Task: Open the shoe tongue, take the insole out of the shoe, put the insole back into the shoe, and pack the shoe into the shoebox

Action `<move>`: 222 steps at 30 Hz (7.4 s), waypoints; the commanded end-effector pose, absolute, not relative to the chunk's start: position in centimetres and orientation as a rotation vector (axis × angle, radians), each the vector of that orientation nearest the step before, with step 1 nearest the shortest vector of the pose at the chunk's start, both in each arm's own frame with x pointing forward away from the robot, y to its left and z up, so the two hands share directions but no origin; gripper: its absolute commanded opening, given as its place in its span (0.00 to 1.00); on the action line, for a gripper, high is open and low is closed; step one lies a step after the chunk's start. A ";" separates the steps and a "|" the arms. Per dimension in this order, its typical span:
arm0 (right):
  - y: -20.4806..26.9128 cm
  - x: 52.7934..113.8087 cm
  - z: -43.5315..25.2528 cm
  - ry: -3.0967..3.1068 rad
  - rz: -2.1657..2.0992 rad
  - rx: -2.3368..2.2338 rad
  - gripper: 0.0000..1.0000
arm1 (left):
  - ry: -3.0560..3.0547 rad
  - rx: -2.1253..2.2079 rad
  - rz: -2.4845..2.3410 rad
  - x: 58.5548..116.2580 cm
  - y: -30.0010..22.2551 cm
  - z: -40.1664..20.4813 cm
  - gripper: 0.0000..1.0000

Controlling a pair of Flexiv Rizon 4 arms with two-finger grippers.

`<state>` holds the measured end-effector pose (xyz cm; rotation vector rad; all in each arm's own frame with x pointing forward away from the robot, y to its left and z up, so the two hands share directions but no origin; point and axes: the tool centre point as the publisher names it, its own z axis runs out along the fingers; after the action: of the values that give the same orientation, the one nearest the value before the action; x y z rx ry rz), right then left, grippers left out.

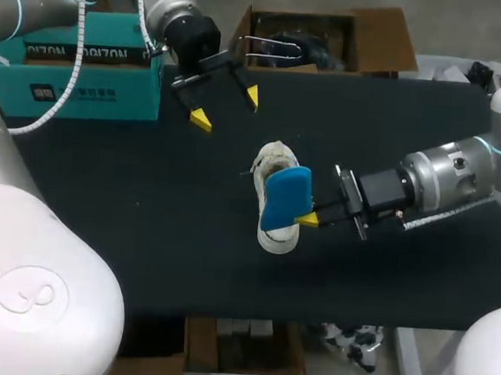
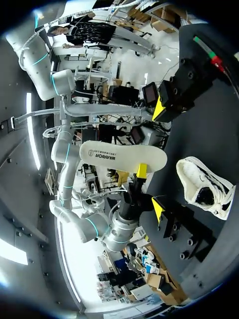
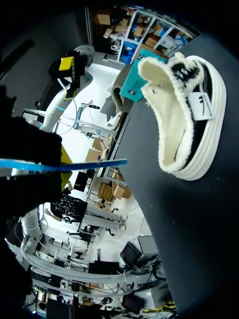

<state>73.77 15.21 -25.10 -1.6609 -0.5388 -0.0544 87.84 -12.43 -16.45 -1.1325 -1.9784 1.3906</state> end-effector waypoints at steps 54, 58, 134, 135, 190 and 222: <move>15.9 74.1 -24.2 -0.561 -0.144 -1.692 0.00 | -2.246 -1.012 1.444 82.2 -11.8 -16.8 1.00; 15.8 74.5 -24.3 -0.558 -0.175 -1.694 0.00 | -2.388 -0.891 1.475 81.3 -11.8 -17.3 1.00; 17.4 80.7 -30.4 -0.304 -0.575 -1.614 0.00 | -2.780 -0.700 1.540 82.8 -17.6 -28.5 0.48; 17.4 80.8 -30.4 -0.303 -0.576 -1.613 0.00 | -2.773 -0.707 1.533 83.0 -17.7 -28.6 0.44; 17.9 80.0 -29.0 -0.110 -0.616 -1.940 0.24 | -2.870 -1.074 1.375 85.3 -19.4 -31.7 0.00; 18.8 81.8 -31.9 -0.130 -0.760 -2.033 0.00 | -2.813 -1.135 1.269 87.4 -18.9 -34.0 0.00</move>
<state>81.56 18.21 -31.25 -2.0391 -0.1383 -0.7440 87.13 -19.10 -33.73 -1.1385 -2.8110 1.2645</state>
